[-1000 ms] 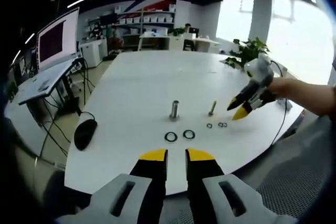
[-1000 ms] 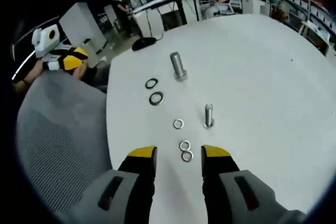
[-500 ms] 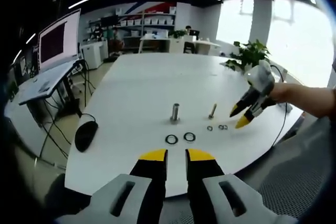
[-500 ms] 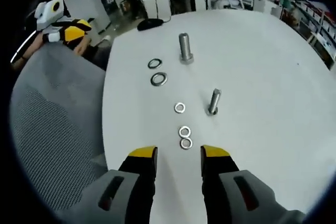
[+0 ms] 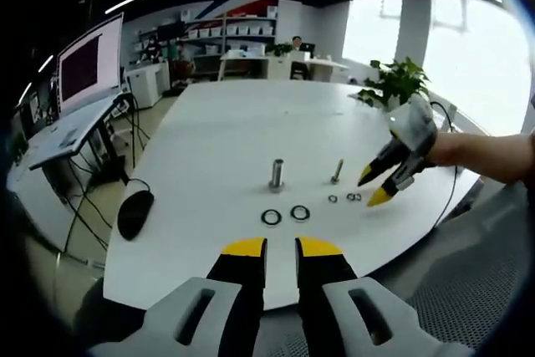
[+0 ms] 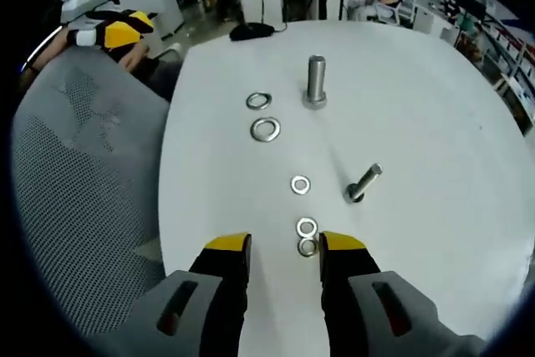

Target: Place the washer onto the threaded stud by aligning its center hole with the stud, sliding it down to the base, and recovering from edge contact or off-axis alignment until the washer reaches the visible bottom stop.

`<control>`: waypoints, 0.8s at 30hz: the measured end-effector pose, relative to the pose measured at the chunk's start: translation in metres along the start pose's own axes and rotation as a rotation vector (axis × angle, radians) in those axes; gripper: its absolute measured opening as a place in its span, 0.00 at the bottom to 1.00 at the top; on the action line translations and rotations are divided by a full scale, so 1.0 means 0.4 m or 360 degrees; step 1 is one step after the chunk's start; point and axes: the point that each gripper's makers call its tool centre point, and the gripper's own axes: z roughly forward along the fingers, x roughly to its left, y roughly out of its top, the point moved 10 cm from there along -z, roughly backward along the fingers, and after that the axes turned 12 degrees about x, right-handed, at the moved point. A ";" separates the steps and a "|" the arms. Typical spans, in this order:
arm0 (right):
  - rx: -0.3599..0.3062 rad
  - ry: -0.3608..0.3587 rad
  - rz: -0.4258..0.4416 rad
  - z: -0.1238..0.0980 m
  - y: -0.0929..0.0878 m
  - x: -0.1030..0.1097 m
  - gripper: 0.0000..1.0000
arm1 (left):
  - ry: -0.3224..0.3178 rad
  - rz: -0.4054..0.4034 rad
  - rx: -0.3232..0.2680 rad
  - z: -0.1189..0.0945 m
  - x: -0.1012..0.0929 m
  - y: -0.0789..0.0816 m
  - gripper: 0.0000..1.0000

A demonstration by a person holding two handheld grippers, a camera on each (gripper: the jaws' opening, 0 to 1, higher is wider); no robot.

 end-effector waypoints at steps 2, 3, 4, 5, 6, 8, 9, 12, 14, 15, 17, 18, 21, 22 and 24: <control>0.0007 -0.0013 -0.0003 0.003 -0.004 0.000 0.35 | -0.0001 0.0004 0.0011 0.000 -0.001 -0.001 0.11; 0.0009 -0.0022 -0.0002 0.004 -0.006 -0.001 0.35 | -0.0001 0.0005 0.0016 0.001 -0.001 -0.001 0.11; 0.0011 -0.0043 -0.0001 0.005 -0.011 -0.005 0.35 | 0.0000 0.0005 0.0017 0.001 -0.001 -0.001 0.11; 0.0010 -0.0059 0.0006 0.006 -0.014 -0.008 0.34 | -0.0001 0.0002 0.0015 0.000 -0.001 -0.001 0.11; 0.0011 -0.0069 0.0016 0.008 -0.017 -0.012 0.34 | -0.0002 0.0000 0.0014 0.000 -0.001 -0.001 0.11; 0.0017 -0.0086 0.0048 0.015 -0.025 -0.021 0.33 | -0.0004 -0.0003 0.0017 0.001 -0.001 -0.002 0.11; 0.0019 -0.0092 0.0062 0.017 -0.029 -0.023 0.32 | -0.0003 -0.0002 0.0022 0.001 -0.001 -0.002 0.11; 0.0020 -0.0094 0.0083 0.031 -0.038 -0.025 0.29 | 0.0001 0.0003 0.0031 0.001 -0.001 -0.003 0.11; 0.0020 -0.0097 0.0084 0.041 -0.043 -0.022 0.28 | 0.0003 0.0004 0.0037 0.002 -0.001 -0.004 0.11; 0.0027 -0.0107 0.0074 0.046 -0.045 -0.021 0.27 | 0.0004 0.0003 0.0038 0.002 -0.001 -0.004 0.11; -0.0027 -0.0118 0.0076 0.043 -0.040 -0.022 0.27 | 0.0004 0.0002 0.0037 0.002 0.000 -0.004 0.11; 0.0002 -0.0113 0.0077 0.043 -0.042 -0.024 0.27 | 0.0004 0.0003 0.0039 0.002 -0.001 -0.004 0.11; -0.0035 -0.0110 0.0105 0.045 -0.042 -0.027 0.26 | 0.0005 0.0010 0.0056 0.003 -0.001 -0.006 0.11; -0.0038 -0.0111 0.0115 0.045 -0.043 -0.027 0.25 | 0.0005 0.0012 0.0058 0.003 -0.001 -0.006 0.11; -0.0052 -0.0112 0.0127 0.044 -0.046 -0.030 0.24 | 0.0004 0.0012 0.0059 0.004 0.000 -0.006 0.11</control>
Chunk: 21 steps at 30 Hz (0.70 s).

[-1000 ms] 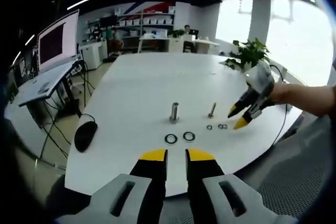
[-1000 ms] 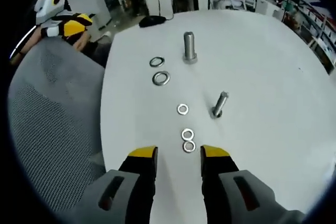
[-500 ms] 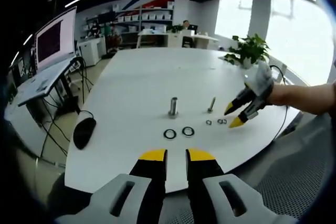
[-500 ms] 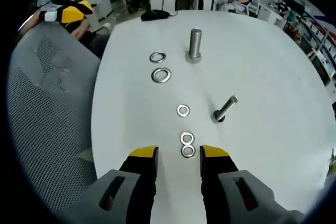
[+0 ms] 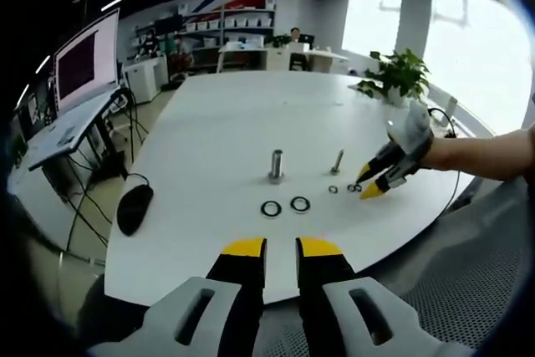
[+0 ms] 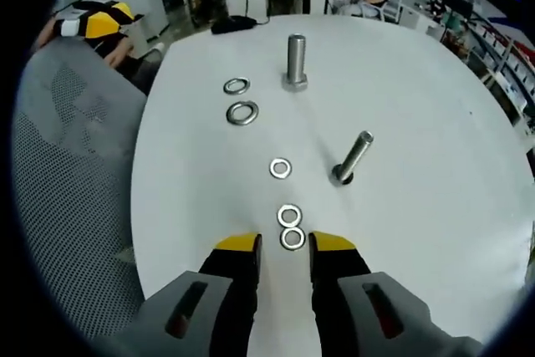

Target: Place the washer onto the threaded stud by aligning its center hole with the stud, sliding it down to the base, and recovering from edge contact or off-axis alignment until the washer reaches the visible bottom stop.

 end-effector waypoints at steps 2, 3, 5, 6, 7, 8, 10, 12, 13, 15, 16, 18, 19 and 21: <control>-0.0008 0.0001 -0.0001 0.000 -0.002 -0.001 0.23 | 0.0001 0.0000 0.0002 0.000 0.000 0.000 0.11; -0.0009 -0.0002 0.0004 -0.001 -0.003 -0.003 0.21 | 0.0003 0.0001 0.0004 0.000 0.000 0.000 0.11; -0.0005 0.0003 -0.0007 -0.001 -0.005 -0.007 0.15 | 0.0002 0.0002 0.0009 0.000 0.000 -0.001 0.11; -0.0004 0.0010 0.0005 0.000 -0.005 -0.008 0.15 | 0.0003 0.0003 0.0010 0.000 0.000 -0.001 0.11; -0.0004 0.0019 0.0016 0.001 -0.005 -0.009 0.15 | 0.0003 0.0004 0.0011 0.000 0.000 -0.001 0.11; -0.0003 0.0019 0.0014 -0.002 -0.005 -0.008 0.14 | 0.0002 0.0003 0.0011 0.000 -0.001 -0.001 0.11; -0.0006 0.0011 0.0008 -0.002 -0.006 -0.007 0.14 | 0.0001 0.0004 0.0012 0.000 -0.001 -0.001 0.11; 0.0003 0.0011 0.0010 -0.003 -0.006 -0.006 0.13 | 0.0001 0.0004 0.0013 0.000 -0.001 -0.001 0.11; 0.0007 0.0013 0.0012 -0.004 -0.007 -0.006 0.13 | 0.0002 0.0004 0.0013 0.000 -0.001 -0.001 0.11; 0.0014 0.0013 0.0010 -0.006 -0.008 -0.010 0.13 | 0.0002 0.0003 0.0012 -0.001 -0.001 -0.001 0.11; -0.0005 0.0008 0.0021 -0.012 -0.008 -0.015 0.13 | 0.0002 0.0002 0.0011 -0.001 -0.002 0.000 0.11; -0.0021 0.0006 0.0032 -0.022 -0.004 -0.019 0.13 | 0.0003 0.0001 0.0010 -0.001 -0.001 0.000 0.11; -0.0026 0.0002 0.0032 -0.024 -0.003 -0.020 0.13 | 0.0003 0.0000 0.0011 -0.001 -0.001 0.000 0.11; -0.0033 -0.0007 0.0028 -0.029 0.000 -0.023 0.13 | 0.0003 -0.0001 0.0011 -0.001 -0.001 0.000 0.11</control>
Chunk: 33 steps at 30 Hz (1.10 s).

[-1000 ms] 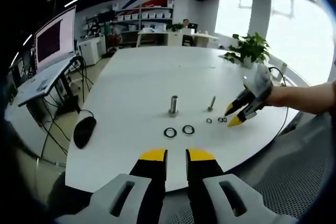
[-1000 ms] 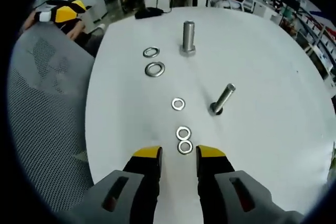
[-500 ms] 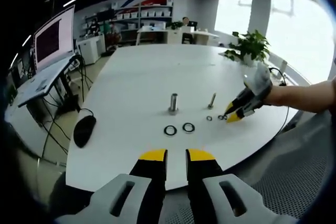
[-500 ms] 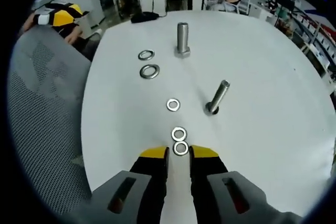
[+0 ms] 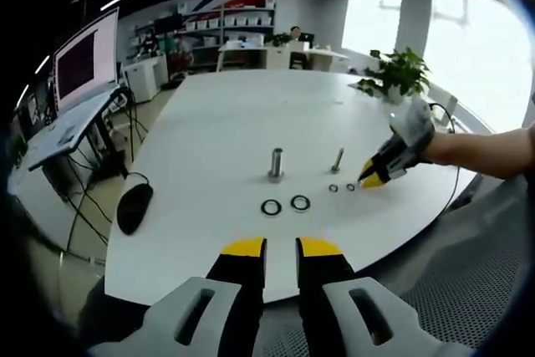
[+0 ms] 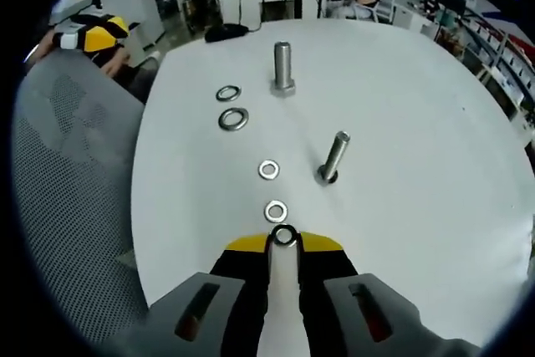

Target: Place the washer onto the threaded stud by aligning its center hole with the stud, sliding it down to the base, and recovering from edge contact or off-axis alignment until the washer reaches the visible bottom stop.

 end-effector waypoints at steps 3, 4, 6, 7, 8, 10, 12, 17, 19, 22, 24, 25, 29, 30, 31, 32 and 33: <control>-0.0026 -0.0007 -0.0002 -0.011 0.007 -0.002 0.13 | 0.0001 0.0000 0.0002 0.000 0.000 0.000 0.11; -0.0031 -0.0016 -0.0013 -0.016 0.011 -0.003 0.13 | 0.0001 0.0000 0.0003 0.000 0.000 0.000 0.11; -0.0040 -0.0041 -0.0046 -0.026 0.020 -0.005 0.13 | 0.0002 -0.0001 0.0005 0.000 0.000 0.000 0.11; -0.0042 -0.0044 -0.0051 -0.028 0.022 -0.006 0.13 | 0.0002 -0.0001 0.0006 0.000 0.000 -0.001 0.11; -0.0047 -0.0048 -0.0070 -0.035 0.027 -0.006 0.13 | 0.0002 -0.0001 0.0008 0.001 0.000 -0.001 0.11; -0.0056 -0.0048 -0.0092 -0.044 0.035 -0.006 0.13 | 0.0002 -0.0001 0.0013 0.001 0.000 -0.001 0.11; -0.0058 -0.0050 -0.0109 -0.053 0.043 -0.005 0.12 | 0.0001 0.0002 0.0018 0.002 0.000 -0.001 0.11; -0.0077 -0.0085 -0.0142 -0.074 0.065 -0.010 0.12 | 0.0001 0.0003 0.0020 0.002 -0.001 -0.001 0.11; -0.0091 -0.0094 -0.0147 -0.080 0.074 -0.011 0.12 | 0.0001 0.0003 0.0020 0.002 -0.001 -0.001 0.11; -0.0107 -0.0109 -0.0153 -0.085 0.081 -0.014 0.12 | 0.0000 0.0005 0.0022 0.002 -0.001 -0.002 0.11; -0.0113 -0.0122 -0.0154 -0.085 0.085 -0.019 0.12 | 0.0000 0.0007 0.0023 0.002 -0.001 -0.002 0.11; -0.0116 -0.0133 -0.0159 -0.087 0.087 -0.020 0.12 | 0.0000 0.0009 0.0023 0.002 -0.001 -0.002 0.11; -0.0194 -0.0213 -0.0167 -0.105 0.103 -0.029 0.12 | -0.0002 0.0011 0.0029 0.003 -0.001 -0.003 0.11; -0.0200 -0.0225 -0.0171 -0.109 0.107 -0.032 0.12 | -0.0002 0.0012 0.0031 0.003 -0.001 -0.003 0.11; -0.0201 -0.0230 -0.0178 -0.109 0.110 -0.034 0.12 | -0.0002 0.0012 0.0032 0.003 -0.001 -0.003 0.11; -0.0196 -0.0228 -0.0189 -0.109 0.115 -0.036 0.12 | -0.0002 0.0013 0.0034 0.003 -0.001 -0.003 0.11; -0.0194 -0.0227 -0.0198 -0.109 0.118 -0.038 0.12 | -0.0002 0.0014 0.0036 0.003 -0.002 -0.004 0.11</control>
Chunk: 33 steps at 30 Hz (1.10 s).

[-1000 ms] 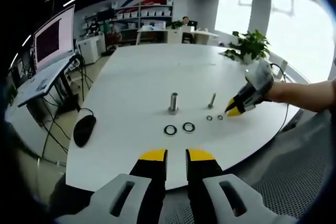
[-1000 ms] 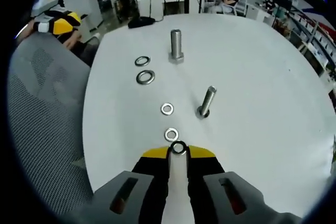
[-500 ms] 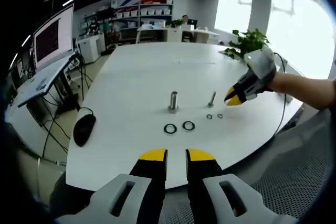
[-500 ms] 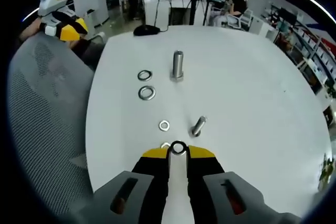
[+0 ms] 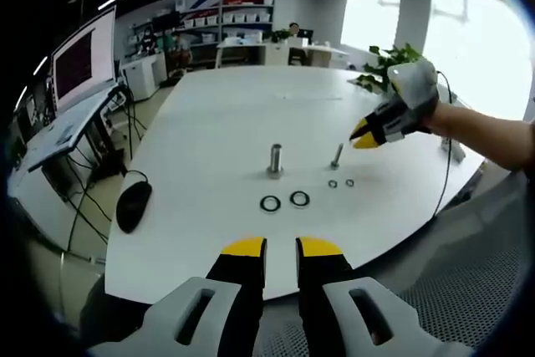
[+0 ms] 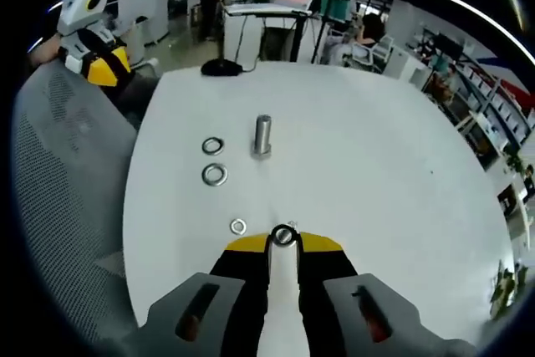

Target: Place the washer onto the threaded stud by aligning its center hole with the stud, sliding it down to the base, and recovering from edge contact or off-axis alignment until the washer reaches the visible bottom stop.

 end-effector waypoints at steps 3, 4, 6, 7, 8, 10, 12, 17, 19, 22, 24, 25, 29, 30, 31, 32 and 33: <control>0.0034 0.0034 -0.0102 0.002 0.016 -0.006 0.12 | -0.0010 0.0006 -0.0002 0.000 -0.002 0.001 0.11; 0.0054 0.0089 -0.0170 0.004 0.020 -0.005 0.12 | -0.0015 0.0005 -0.0011 -0.001 -0.002 0.002 0.12; 0.0102 0.0099 -0.0253 0.004 0.029 -0.011 0.12 | -0.0020 0.0000 -0.0016 -0.001 -0.003 0.002 0.12; 0.0139 0.0109 -0.0298 0.005 0.031 -0.015 0.12 | -0.0020 0.0000 -0.0013 -0.001 -0.002 0.002 0.12; 0.0167 0.0129 -0.0347 0.006 0.035 -0.017 0.12 | -0.0019 0.0002 -0.0009 -0.001 -0.002 0.002 0.12; 0.0181 0.0140 -0.0383 0.007 0.046 -0.022 0.12 | -0.0019 0.0002 -0.0009 -0.001 -0.002 0.003 0.12; 0.0211 0.0177 -0.0437 0.012 0.054 -0.028 0.12 | -0.0019 0.0001 -0.0011 -0.001 -0.002 0.003 0.12; 0.0280 0.0173 -0.0515 0.023 0.066 -0.041 0.12 | -0.0018 0.0000 -0.0003 0.000 -0.002 0.003 0.12; 0.0310 0.0188 -0.0543 0.030 0.067 -0.044 0.12 | -0.0015 -0.0002 0.0004 0.001 -0.002 0.003 0.12; 0.0326 0.0203 -0.0563 0.036 0.070 -0.042 0.12 | -0.0016 -0.0007 0.0000 0.001 -0.001 0.003 0.12; 0.0336 0.0206 -0.0572 0.040 0.072 -0.042 0.12 | -0.0015 -0.0006 0.0005 0.001 -0.001 0.002 0.12; 0.0339 0.0206 -0.0574 0.042 0.073 -0.043 0.12 | -0.0016 -0.0005 0.0006 0.001 -0.001 0.002 0.12; 0.0350 0.0204 -0.0587 0.049 0.074 -0.045 0.12 | -0.0019 -0.0002 0.0008 0.002 -0.001 0.002 0.11; 0.0353 0.0205 -0.0585 0.050 0.073 -0.045 0.12 | -0.0018 -0.0001 0.0009 0.002 -0.001 0.002 0.11; 0.0353 0.0204 -0.0586 0.052 0.072 -0.045 0.12 | -0.0017 -0.0001 0.0010 0.002 -0.001 0.002 0.11; 0.0358 0.0205 -0.0587 0.054 0.072 -0.045 0.12 | -0.0017 -0.0002 0.0010 0.002 -0.001 0.002 0.11; 0.0365 0.0206 -0.0592 0.057 0.070 -0.044 0.12 | -0.0018 -0.0003 0.0011 0.002 -0.001 0.002 0.11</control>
